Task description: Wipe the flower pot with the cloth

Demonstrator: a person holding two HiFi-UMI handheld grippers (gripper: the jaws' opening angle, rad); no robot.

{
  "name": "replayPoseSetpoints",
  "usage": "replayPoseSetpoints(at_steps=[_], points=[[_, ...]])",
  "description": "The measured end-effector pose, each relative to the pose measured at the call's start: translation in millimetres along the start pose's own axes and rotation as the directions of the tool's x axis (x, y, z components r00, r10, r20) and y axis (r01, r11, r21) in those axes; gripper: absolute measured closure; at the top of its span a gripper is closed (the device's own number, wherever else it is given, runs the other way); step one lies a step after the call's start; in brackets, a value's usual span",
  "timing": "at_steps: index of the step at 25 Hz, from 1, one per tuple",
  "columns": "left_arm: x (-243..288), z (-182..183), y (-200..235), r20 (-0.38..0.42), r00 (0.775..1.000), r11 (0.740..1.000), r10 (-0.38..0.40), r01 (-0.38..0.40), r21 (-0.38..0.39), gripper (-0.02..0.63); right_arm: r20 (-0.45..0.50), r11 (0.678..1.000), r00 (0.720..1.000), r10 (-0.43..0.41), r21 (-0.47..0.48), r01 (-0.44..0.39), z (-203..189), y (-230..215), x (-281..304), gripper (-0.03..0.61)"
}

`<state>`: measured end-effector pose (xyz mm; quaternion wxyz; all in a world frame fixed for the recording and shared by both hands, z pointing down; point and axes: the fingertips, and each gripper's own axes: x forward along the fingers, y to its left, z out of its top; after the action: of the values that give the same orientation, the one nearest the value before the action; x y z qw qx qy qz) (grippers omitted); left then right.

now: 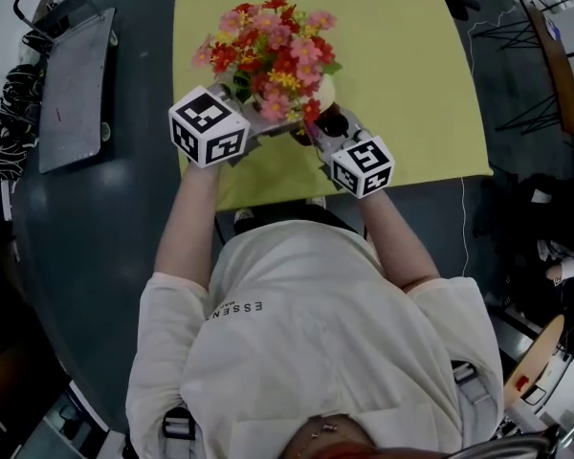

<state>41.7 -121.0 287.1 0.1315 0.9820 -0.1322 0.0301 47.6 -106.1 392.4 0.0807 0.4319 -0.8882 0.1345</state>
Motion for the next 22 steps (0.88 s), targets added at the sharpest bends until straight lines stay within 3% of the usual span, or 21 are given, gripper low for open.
replayPoseSetpoints(at_steps=[6,14,22], points=[[0,2,-5,-0.014,0.997,0.997,-0.077,0.077,0.000,0.050,0.087,0.997,0.993,-0.077,0.004,0.077,29,-29,-6,0.522],[3,5,-7,-0.005,0.993,0.993,-0.116,0.116,0.001,0.050,0.169,0.999,0.985,0.032,-0.040,-0.026,44,1,8,0.523],[7,4,-8,0.022,0.993,0.993,-0.116,0.116,-0.020,0.049,0.125,0.983,0.976,0.181,-0.060,-0.174,28,43,20,0.523]])
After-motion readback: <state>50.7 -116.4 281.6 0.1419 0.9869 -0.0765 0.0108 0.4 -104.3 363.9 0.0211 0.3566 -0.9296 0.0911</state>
